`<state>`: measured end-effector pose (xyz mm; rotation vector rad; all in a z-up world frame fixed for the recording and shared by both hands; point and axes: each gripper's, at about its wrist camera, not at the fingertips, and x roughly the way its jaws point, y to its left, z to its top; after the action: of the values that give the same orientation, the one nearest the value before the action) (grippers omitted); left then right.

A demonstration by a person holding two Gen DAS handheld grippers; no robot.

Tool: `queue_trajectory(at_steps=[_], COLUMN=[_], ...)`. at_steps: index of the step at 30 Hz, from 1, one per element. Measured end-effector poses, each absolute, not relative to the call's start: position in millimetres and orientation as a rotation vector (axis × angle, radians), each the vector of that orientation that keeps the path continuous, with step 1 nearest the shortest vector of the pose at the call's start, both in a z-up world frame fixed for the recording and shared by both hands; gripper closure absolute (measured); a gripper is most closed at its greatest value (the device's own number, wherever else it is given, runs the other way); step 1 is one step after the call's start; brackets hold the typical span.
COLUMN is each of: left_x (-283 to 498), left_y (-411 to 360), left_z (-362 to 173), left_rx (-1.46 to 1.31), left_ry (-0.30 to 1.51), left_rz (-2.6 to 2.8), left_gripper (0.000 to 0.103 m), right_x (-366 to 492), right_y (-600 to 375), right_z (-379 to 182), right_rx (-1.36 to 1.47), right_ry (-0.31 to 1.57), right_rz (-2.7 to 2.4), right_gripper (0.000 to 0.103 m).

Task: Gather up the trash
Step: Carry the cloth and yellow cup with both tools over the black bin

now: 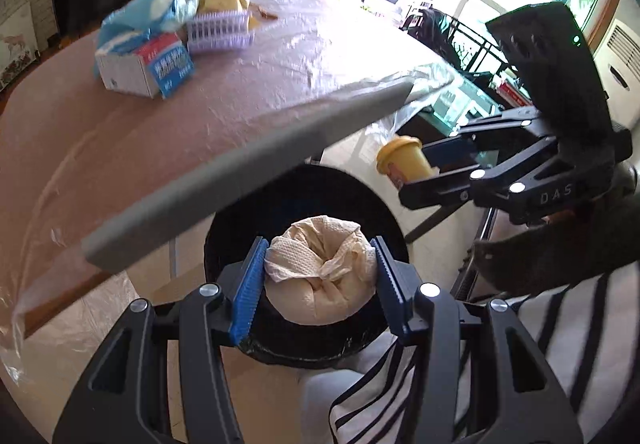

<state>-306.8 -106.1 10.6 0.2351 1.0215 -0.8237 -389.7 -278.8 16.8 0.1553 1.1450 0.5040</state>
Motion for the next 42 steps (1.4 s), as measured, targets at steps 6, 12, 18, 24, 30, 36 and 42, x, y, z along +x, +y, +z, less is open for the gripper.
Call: queue_trajectory(at_steps=[6, 12, 18, 24, 30, 36, 42], left_x=[-305, -301, -301, -296, -292, -288, -283], left_y=[-107, -111, -118, -123, -127, -133, -135], left_z=[-12, -27, -43, -55, -62, -70, -79], left_rx=[0.270, 0.311, 0.362, 0.376, 0.385, 0.413, 0.429], left_ry=[1.069, 1.096, 1.110, 1.130, 1.140, 1.146, 1.161], left_rz=[-0.799, -0.792, -0.782, -0.764, -0.750, -0.742, -0.735], left_gripper=[0.050, 0.050, 0.050, 0.050, 0.050, 0.050, 0.050], right_x=[-388, -387, -384, -381, -378, -375, -375], right_y=[-274, -269, -263, -260, -253, -247, -247], right_z=[1, -14, -28, -44, -58, -72, -82], right_rx=[0.129, 0.097, 0.047, 0.023, -0.001, -0.017, -0.040], right_ry=[1.167, 1.193, 1.222, 1.249, 1.272, 1.288, 1.304], right_rz=[0.489, 0.498, 0.509, 0.498, 0.485, 0.472, 0.464], right_gripper=[0.057, 0.057, 0.057, 0.057, 0.057, 0.057, 0.057])
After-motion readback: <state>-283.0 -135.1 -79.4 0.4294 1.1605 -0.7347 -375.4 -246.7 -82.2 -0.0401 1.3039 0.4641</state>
